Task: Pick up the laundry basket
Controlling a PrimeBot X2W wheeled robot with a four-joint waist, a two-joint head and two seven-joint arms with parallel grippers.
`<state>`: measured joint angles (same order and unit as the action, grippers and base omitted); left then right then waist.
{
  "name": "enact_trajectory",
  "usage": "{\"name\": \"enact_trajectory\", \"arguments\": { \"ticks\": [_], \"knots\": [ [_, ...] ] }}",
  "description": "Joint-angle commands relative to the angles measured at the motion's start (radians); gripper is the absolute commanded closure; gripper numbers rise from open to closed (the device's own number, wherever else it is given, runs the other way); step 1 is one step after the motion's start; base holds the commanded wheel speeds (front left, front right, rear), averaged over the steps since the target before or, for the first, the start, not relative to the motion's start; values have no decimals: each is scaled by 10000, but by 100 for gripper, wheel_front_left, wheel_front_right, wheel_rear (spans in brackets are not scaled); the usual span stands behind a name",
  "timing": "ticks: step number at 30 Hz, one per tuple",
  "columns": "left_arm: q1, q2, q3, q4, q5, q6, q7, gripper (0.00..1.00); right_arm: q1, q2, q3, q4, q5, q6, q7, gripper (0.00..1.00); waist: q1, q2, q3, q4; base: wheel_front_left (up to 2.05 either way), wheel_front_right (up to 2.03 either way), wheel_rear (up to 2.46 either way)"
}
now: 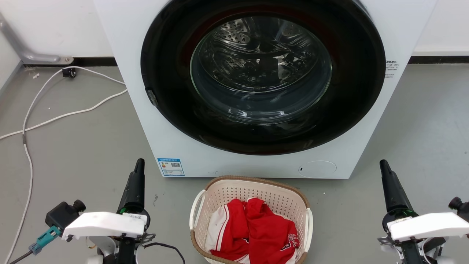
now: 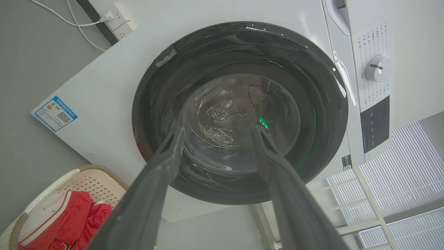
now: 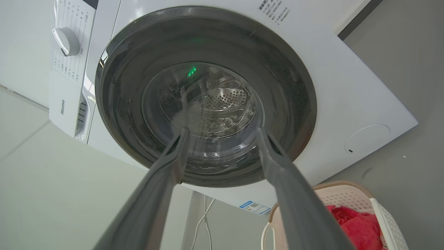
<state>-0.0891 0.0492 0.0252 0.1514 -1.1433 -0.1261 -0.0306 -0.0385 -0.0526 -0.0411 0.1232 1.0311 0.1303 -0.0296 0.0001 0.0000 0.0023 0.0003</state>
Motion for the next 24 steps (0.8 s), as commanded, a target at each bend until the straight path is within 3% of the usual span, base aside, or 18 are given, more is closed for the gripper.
{"name": "enact_trajectory", "arguments": {
  "ticks": [1, 13, 24],
  "knots": [
    [-310, 39, -66, -206, 575, -35, -106, 0, -74, -19, 53, -246, -637, 3, -133, 0, -1, 0, 0, -2, 0, 0, 0],
    [-397, 38, -303, -145, 3052, -40, -519, 0, -102, -11, 148, -332, -2829, 3, -464, 0, -1, 0, -34, 3, 0, 0, 0],
    [-486, 86, -498, -62, 4604, -32, -831, 0, -136, -5, 91, -325, -4388, 4, -739, 0, -1, 0, -38, -13, 0, 0, 0]
  ]
}}
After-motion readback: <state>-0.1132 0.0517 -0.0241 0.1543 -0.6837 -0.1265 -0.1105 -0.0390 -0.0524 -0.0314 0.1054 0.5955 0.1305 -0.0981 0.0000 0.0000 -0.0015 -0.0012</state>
